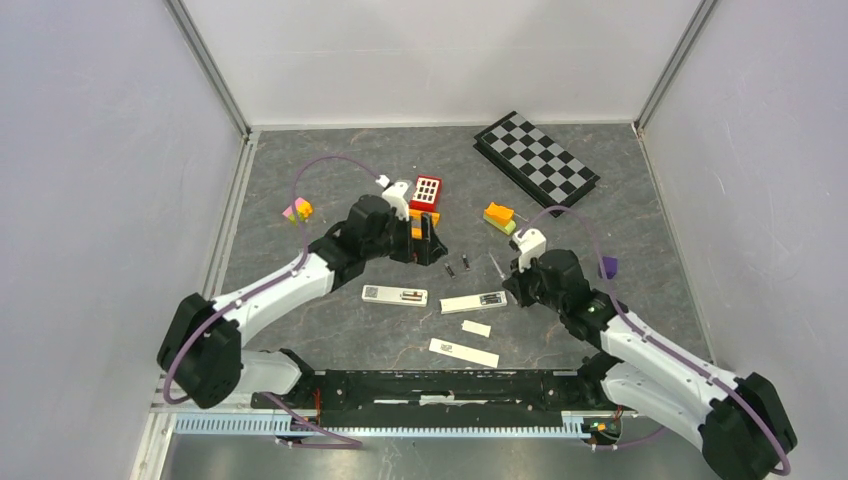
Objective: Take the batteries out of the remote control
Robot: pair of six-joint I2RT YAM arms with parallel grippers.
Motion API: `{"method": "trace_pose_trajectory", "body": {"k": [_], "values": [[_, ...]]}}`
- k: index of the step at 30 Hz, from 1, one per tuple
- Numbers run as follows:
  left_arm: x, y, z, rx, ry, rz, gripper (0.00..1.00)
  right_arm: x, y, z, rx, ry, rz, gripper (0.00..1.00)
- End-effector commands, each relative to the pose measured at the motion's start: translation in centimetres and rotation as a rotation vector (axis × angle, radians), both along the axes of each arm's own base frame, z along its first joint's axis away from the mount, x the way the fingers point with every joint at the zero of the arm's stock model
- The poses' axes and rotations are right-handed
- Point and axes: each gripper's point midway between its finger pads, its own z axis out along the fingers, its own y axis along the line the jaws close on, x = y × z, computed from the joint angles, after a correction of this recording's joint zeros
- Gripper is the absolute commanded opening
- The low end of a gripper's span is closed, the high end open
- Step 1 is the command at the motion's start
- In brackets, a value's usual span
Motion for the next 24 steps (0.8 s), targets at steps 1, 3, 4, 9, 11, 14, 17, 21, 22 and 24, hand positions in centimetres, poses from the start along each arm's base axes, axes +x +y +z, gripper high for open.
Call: {"method": "trace_pose_trajectory", "body": {"k": [1, 3, 4, 9, 11, 14, 17, 21, 22, 24], "values": [[0.5, -1.7, 1.4, -0.029, 0.087, -0.032, 1.0, -0.5, 3.2, 3.0, 0.052, -0.214, 0.205, 0.0], [0.0, -2.7, 1.4, -0.056, 0.14, -0.07, 0.98, -0.8, 3.4, 3.2, 0.028, -0.257, 0.243, 0.0], [-0.3, -3.3, 1.6, -0.08, 0.161, -0.093, 0.96, -1.1, 3.5, 3.2, 0.018, -0.268, 0.264, 0.0], [-1.9, -5.7, 1.6, -0.154, 0.283, -0.192, 0.89, -1.2, 3.6, 3.3, -0.033, -0.328, 0.278, 0.0], [-2.5, -6.4, 1.7, -0.16, 0.282, -0.226, 0.85, -1.1, 3.7, 3.4, -0.042, -0.339, 0.279, 0.0], [-3.5, -7.4, 2.4, -0.18, 0.244, -0.302, 0.8, -1.4, 4.5, 3.5, -0.035, -0.343, 0.325, 0.0], [-3.8, -7.7, 2.2, -0.175, 0.241, -0.333, 0.74, -1.6, 5.2, 3.7, -0.035, -0.362, 0.348, 0.0], [-3.4, -7.8, 1.3, -0.18, 0.321, -0.262, 0.69, -2.6, 6.1, 3.9, -0.067, -0.456, 0.446, 0.0], [-3.3, -7.9, 1.1, -0.189, 0.348, -0.232, 0.66, -2.5, 6.0, 4.1, -0.074, -0.472, 0.434, 0.0], [-3.2, -8.3, 1.0, -0.21, 0.38, -0.202, 0.62, -2.3, 5.8, 4.3, -0.088, -0.493, 0.417, 0.0]]}}
